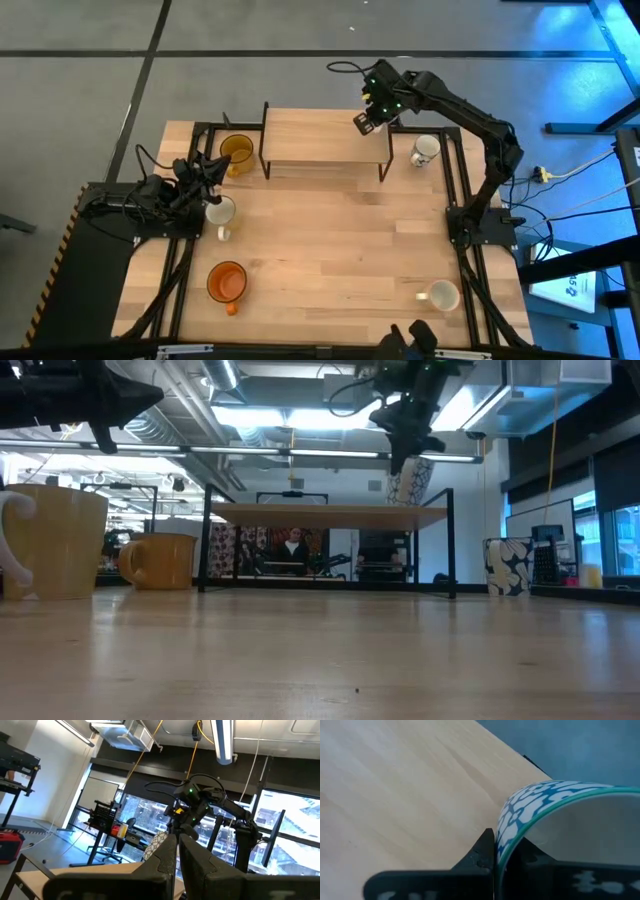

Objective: Place coffee mugs
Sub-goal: Put the bottom blue patterned mug on the shelf

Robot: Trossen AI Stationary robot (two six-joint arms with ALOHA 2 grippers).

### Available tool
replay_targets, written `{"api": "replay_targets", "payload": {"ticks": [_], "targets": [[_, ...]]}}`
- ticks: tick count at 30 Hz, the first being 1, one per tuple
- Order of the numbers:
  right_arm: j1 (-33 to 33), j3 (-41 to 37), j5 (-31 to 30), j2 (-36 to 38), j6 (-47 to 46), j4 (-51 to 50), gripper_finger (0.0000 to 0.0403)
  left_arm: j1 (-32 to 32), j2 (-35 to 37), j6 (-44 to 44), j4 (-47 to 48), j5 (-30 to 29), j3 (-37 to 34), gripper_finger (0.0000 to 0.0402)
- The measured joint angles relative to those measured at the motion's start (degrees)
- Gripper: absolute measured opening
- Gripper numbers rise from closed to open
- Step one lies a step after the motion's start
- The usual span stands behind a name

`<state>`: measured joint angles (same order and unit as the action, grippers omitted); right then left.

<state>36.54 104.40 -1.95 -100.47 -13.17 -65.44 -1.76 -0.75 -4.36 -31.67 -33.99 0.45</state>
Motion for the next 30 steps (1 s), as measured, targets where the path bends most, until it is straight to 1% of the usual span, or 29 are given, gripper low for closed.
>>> {"api": "replay_targets", "payload": {"ticks": [12, 18, 20, 25, 30], "targets": [[0.28, -0.02, 0.08, -1.01, 1.27, -0.56, 0.0011, -0.02, 0.00, 0.01, 0.08, -0.12, 0.00, 0.0015], [0.25, -0.02, 0.55, -1.40, 1.36, -0.47, 0.0006, -0.02, 0.00, 0.02, 0.10, -0.09, 0.00, 0.0015], [0.25, -0.02, 0.56, -1.40, 1.36, -0.65, 0.0015, -0.02, 0.00, 0.02, 0.10, -0.09, 0.00, 0.0015], [0.25, -0.02, 1.04, -1.40, 1.51, -0.38, 0.0054, -0.02, -0.01, 0.02, 0.10, -0.09, 0.00, 0.0015], [0.23, -0.02, 1.00, -1.40, 1.55, -0.12, 0.0084, -0.02, -0.02, 0.04, 0.13, -0.09, 0.00, 0.0015]]}}
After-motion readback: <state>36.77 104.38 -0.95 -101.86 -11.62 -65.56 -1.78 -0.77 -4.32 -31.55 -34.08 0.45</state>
